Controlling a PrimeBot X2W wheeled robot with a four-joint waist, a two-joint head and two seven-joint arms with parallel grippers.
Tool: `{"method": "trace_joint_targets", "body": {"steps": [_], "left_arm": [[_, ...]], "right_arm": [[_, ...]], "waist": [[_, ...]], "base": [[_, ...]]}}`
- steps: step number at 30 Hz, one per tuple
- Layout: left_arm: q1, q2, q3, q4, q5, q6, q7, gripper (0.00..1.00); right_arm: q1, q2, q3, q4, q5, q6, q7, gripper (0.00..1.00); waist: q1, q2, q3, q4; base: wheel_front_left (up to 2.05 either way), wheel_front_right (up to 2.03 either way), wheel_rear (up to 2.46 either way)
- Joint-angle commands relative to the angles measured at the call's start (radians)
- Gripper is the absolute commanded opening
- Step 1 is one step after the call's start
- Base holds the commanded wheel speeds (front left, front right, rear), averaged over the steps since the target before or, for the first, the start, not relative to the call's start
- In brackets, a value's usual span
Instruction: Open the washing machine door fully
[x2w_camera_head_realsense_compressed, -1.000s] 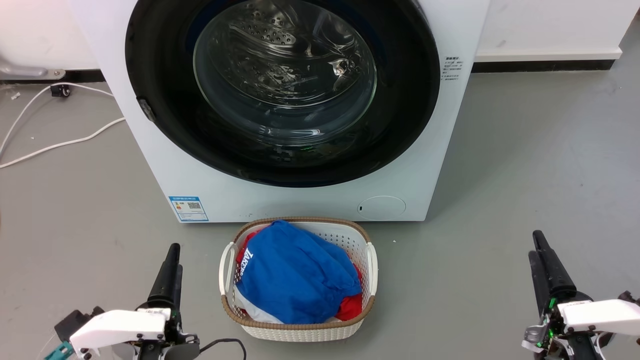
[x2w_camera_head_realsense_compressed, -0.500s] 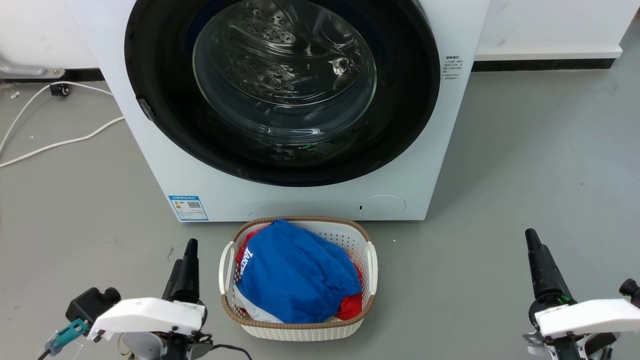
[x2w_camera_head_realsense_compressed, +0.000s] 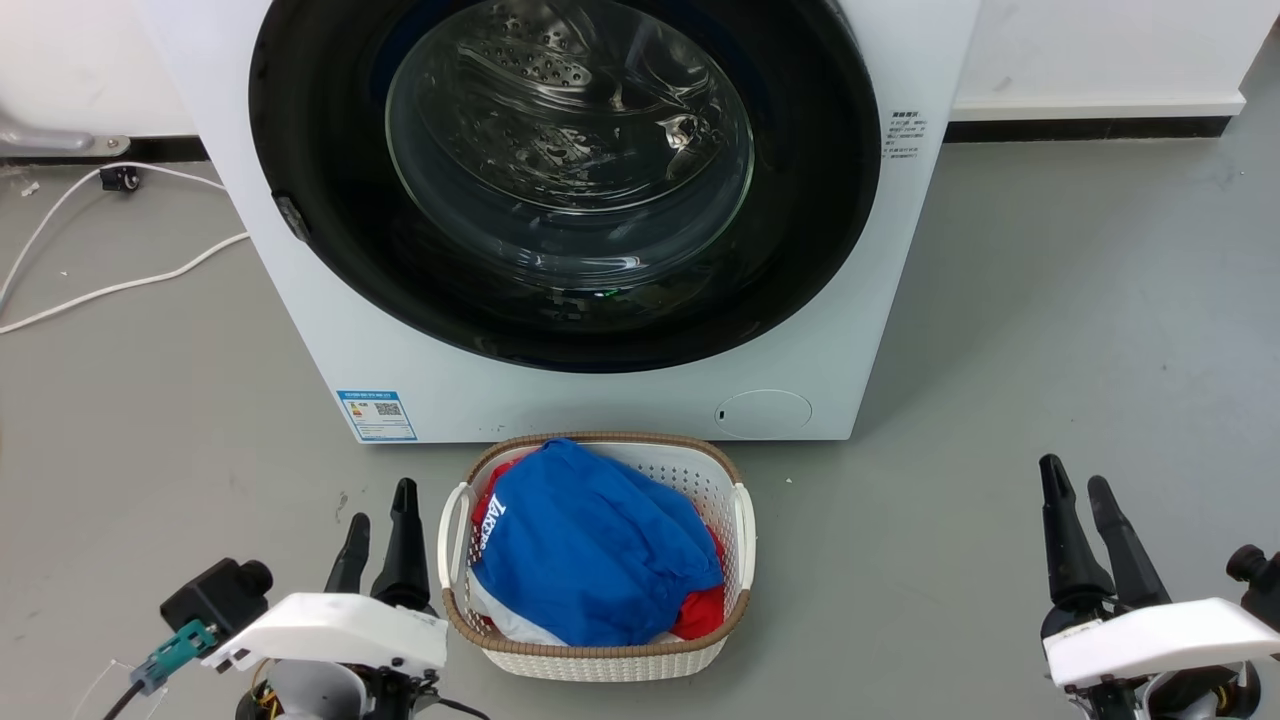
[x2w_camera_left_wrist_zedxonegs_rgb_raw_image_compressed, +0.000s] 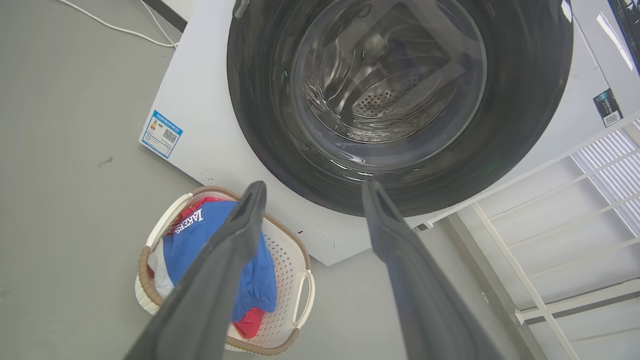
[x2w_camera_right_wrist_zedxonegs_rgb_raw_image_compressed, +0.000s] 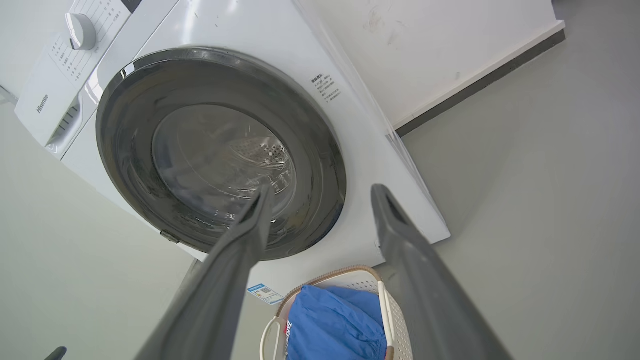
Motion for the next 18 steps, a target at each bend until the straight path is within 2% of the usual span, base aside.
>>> {"method": "trace_joint_targets", "body": {"steps": [1,18], "left_arm": [[-0.005,0.009,-0.01,-0.021,0.035,0.01,-0.011,1.0],[0.001,0.034,-0.077,-0.059,0.241,0.06,-0.063,1.0]], "right_arm": [[-0.001,-0.001,0.003,-0.024,-0.039,0.002,-0.01,1.0],[0.024,-0.001,0.006,-0.091,-0.265,0.002,-0.062,1.0]], "waist": [[0.0,0.0,0.0,0.0],[0.0,0.0,0.003,0.001]], "base": [[0.0,0.0,0.0],[0.0,0.0,0.0]]}}
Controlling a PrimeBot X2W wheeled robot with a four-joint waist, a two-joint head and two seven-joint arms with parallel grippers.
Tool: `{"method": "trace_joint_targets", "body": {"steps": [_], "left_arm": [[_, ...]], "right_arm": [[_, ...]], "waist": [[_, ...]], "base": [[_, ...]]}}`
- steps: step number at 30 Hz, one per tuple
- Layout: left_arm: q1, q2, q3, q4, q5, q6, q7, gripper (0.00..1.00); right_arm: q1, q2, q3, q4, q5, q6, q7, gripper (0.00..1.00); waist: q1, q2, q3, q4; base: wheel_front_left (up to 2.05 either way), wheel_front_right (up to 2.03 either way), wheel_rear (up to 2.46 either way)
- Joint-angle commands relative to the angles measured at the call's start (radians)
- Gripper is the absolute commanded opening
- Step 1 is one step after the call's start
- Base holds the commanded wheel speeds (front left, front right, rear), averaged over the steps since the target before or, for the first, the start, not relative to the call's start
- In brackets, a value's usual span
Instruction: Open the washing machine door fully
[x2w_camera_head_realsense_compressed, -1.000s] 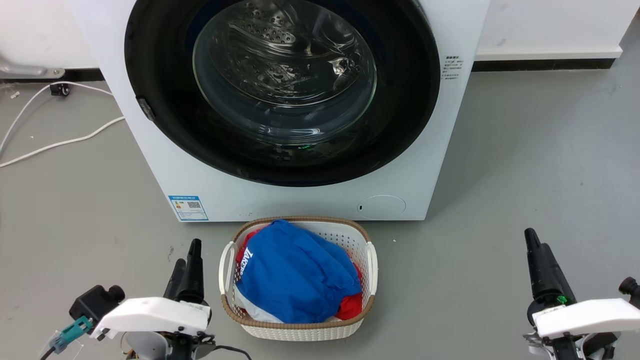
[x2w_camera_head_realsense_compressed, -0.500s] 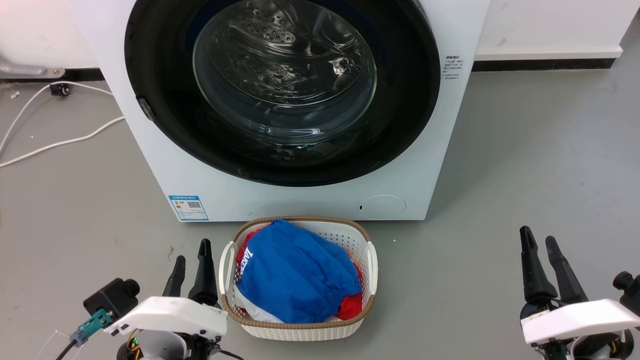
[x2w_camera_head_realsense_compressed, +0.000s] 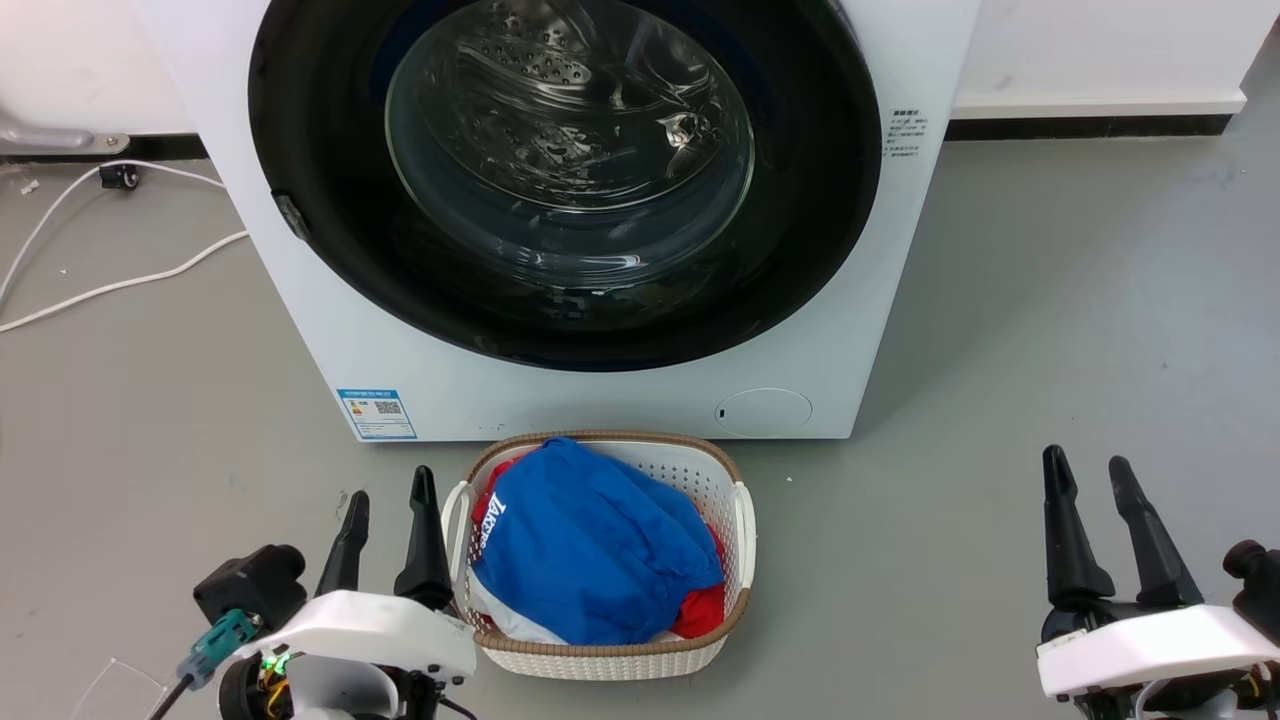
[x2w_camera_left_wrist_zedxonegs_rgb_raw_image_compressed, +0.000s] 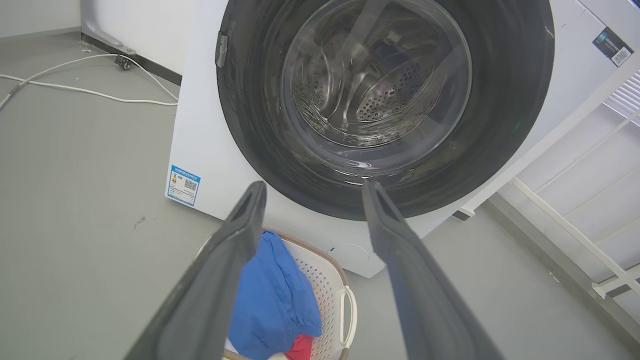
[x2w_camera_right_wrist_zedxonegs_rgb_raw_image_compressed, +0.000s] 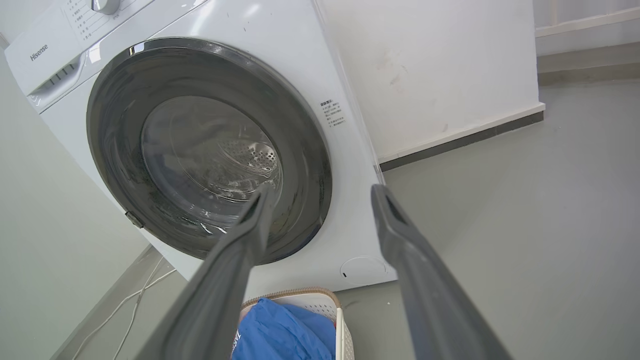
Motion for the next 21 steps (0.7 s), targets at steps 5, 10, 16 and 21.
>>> {"method": "trace_joint_targets", "body": {"steps": [5,10,16,21], "left_arm": [[-0.001,0.012,-0.017,-0.02,0.073,0.013,-0.022,1.0],[0.004,0.012,-0.026,-0.028,0.123,0.021,-0.036,1.0],[0.011,0.012,-0.033,-0.031,0.184,0.028,-0.051,1.0],[0.015,0.011,-0.04,-0.03,0.231,0.029,-0.063,1.0]], "right_arm": [[0.01,-0.001,0.002,-0.03,-0.069,0.002,-0.021,1.0],[0.019,-0.001,0.005,-0.041,-0.109,0.002,-0.033,1.0],[0.031,0.0,0.004,-0.05,-0.162,0.002,-0.049,1.0],[0.034,0.0,0.003,-0.064,-0.202,0.002,-0.06,1.0]], "waist": [[0.0,0.0,0.001,0.0],[0.0,0.0,0.002,0.0],[0.0,0.0,0.004,0.0],[0.0,0.0,0.005,0.001]], "base": [[0.0,0.0,0.0],[0.0,0.0,0.0],[0.0,0.0,0.0],[0.0,0.0,0.0]]}}
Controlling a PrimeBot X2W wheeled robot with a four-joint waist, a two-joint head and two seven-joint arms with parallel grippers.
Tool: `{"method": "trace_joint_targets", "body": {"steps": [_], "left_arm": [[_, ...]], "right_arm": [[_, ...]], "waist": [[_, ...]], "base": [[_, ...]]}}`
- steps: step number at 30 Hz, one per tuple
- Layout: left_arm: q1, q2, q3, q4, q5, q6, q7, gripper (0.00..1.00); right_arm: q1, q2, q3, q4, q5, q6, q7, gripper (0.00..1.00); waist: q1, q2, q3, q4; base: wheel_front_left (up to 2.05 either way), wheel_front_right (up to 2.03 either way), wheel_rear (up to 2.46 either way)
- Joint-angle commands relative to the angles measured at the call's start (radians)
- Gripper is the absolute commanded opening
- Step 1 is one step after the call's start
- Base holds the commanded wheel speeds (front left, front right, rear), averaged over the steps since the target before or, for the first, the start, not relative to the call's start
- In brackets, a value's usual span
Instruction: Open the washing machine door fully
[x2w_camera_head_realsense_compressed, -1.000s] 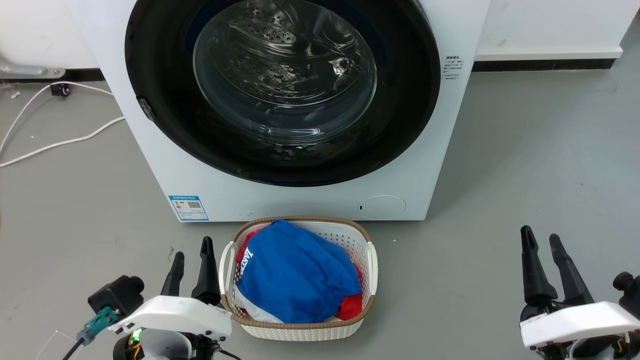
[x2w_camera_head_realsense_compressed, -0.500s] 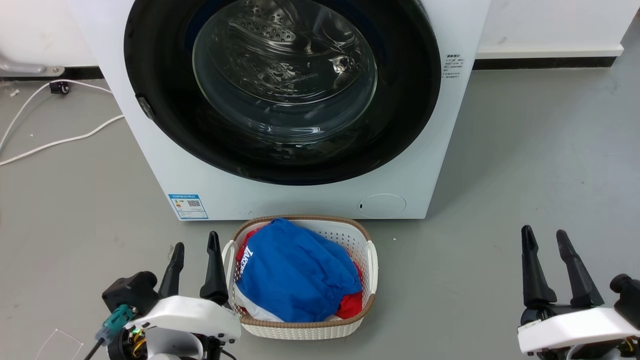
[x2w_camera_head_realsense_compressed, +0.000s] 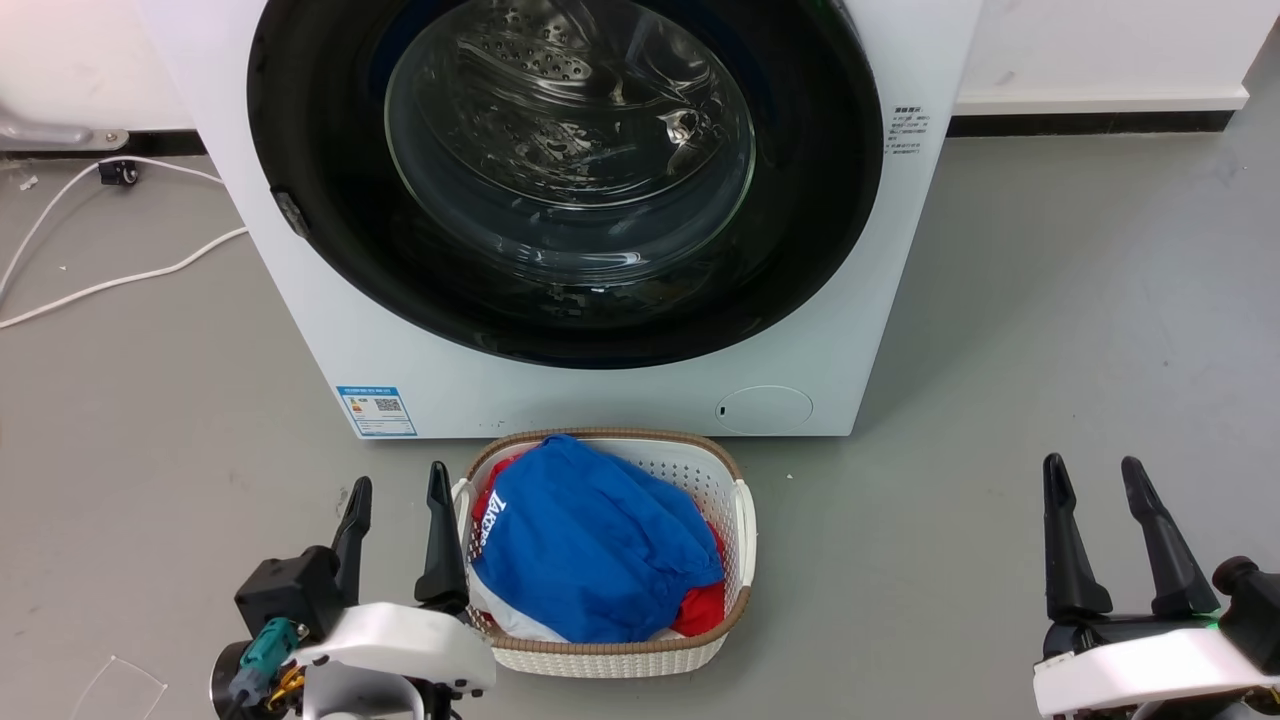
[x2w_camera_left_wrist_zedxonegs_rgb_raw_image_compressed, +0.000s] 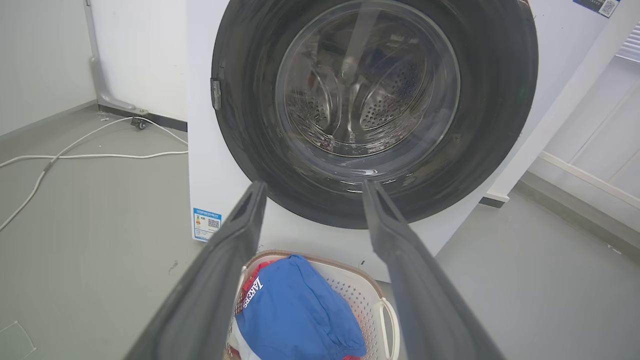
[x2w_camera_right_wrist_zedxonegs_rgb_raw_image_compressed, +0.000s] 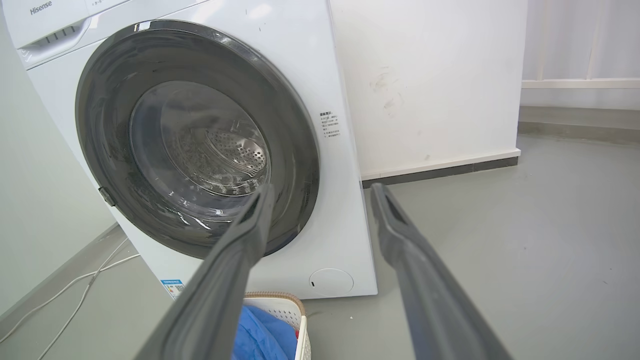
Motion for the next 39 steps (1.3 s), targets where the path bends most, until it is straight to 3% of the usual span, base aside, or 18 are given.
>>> {"method": "trace_joint_targets", "body": {"steps": [1,39], "left_arm": [[0.006,0.006,-0.003,-0.012,0.029,0.005,-0.01,1.0],[0.044,-0.026,0.002,0.003,0.322,-0.003,-0.087,1.0]], "right_arm": [[0.0,0.0,0.001,-0.02,-0.024,0.002,-0.01,1.0],[0.054,0.001,0.014,-0.054,-0.202,0.001,-0.084,1.0]], "waist": [[0.0,0.0,0.0,0.001],[0.0,0.0,0.009,0.006]], "base": [[0.0,0.0,0.0],[0.0,0.0,0.0]]}}
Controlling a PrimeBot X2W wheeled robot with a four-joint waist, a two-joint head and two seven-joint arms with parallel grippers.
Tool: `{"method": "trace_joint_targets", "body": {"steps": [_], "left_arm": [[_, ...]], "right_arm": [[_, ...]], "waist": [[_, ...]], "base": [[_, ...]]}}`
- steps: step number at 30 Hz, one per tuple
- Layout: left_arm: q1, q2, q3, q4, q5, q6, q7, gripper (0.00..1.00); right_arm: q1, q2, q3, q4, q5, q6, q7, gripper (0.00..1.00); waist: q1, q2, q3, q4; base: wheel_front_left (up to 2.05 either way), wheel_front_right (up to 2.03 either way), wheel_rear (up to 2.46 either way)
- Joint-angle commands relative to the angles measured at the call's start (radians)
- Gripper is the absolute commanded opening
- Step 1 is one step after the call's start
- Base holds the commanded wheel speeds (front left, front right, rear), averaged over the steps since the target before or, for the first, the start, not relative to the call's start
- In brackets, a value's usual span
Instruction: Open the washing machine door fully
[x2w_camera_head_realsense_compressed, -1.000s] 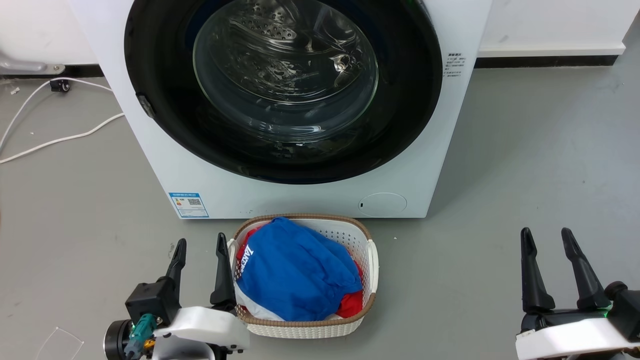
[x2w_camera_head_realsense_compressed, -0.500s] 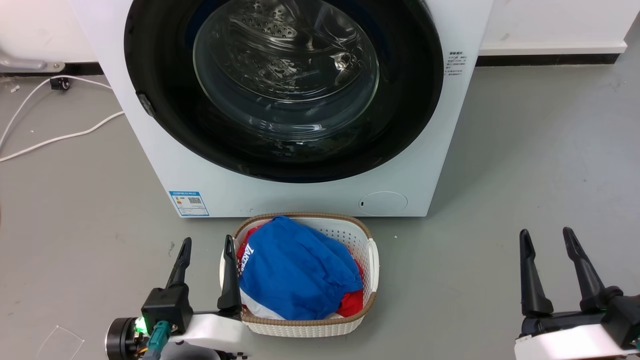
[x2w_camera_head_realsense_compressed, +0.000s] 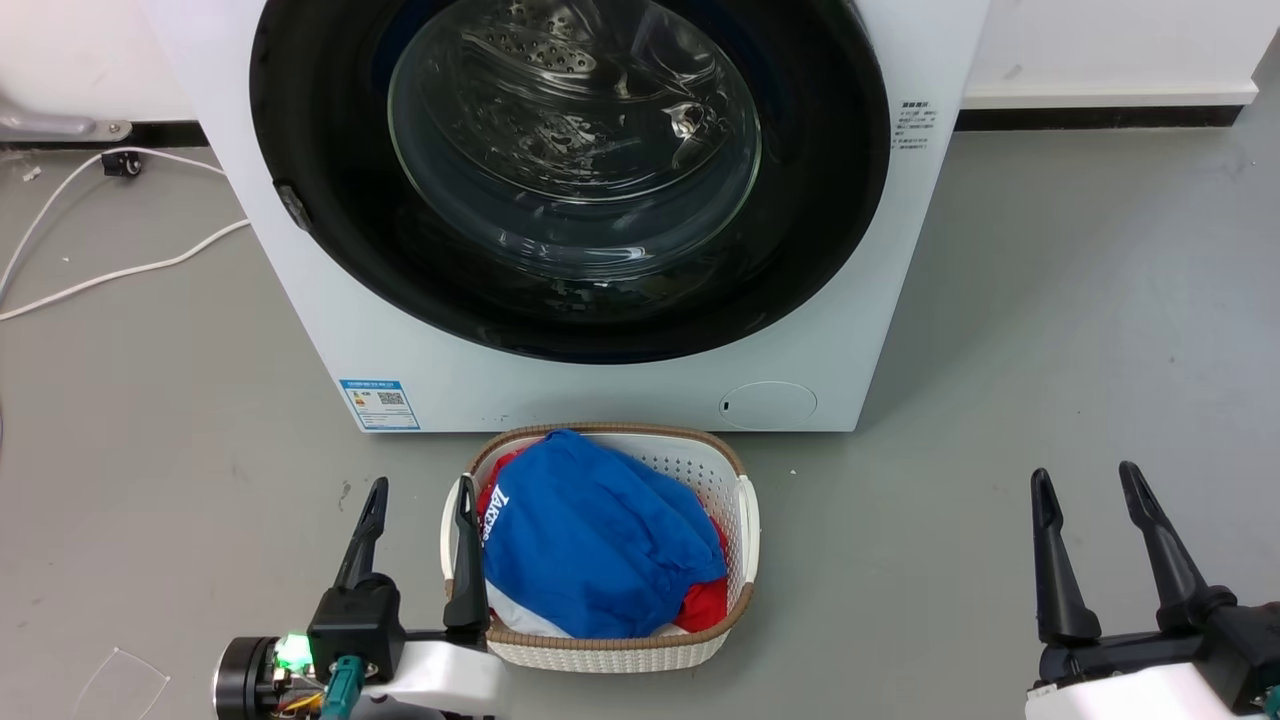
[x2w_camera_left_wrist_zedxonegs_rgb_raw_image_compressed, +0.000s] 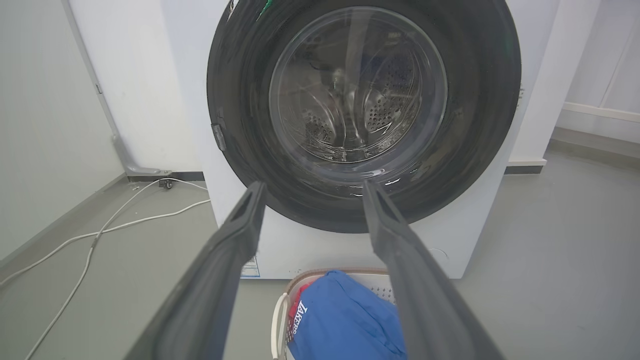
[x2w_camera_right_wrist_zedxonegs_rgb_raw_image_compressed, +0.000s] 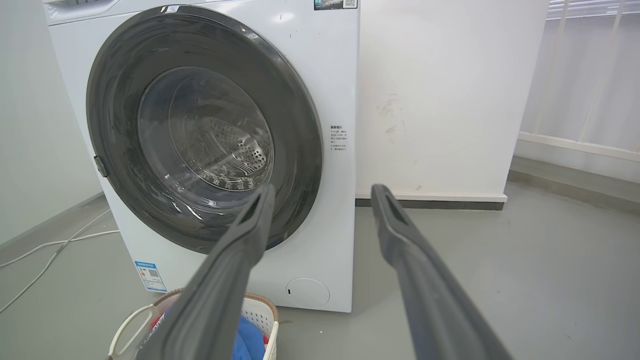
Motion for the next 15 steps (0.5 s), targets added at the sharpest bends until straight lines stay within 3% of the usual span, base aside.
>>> {"method": "trace_joint_targets", "body": {"steps": [1,15], "left_arm": [[0.01,0.001,0.002,0.0,0.019,-0.002,-0.008,1.0],[0.019,-0.009,0.021,0.015,0.022,-0.01,-0.013,1.0]], "right_arm": [[0.009,0.001,0.001,-0.003,-0.016,0.0,-0.007,1.0],[0.015,0.001,-0.001,0.028,0.027,0.0,-0.011,1.0]], "waist": [[0.0,0.0,0.0,0.0],[0.0,0.0,0.0,0.0]], "base": [[0.0,0.0,0.0],[0.0,0.0,0.0]]}}
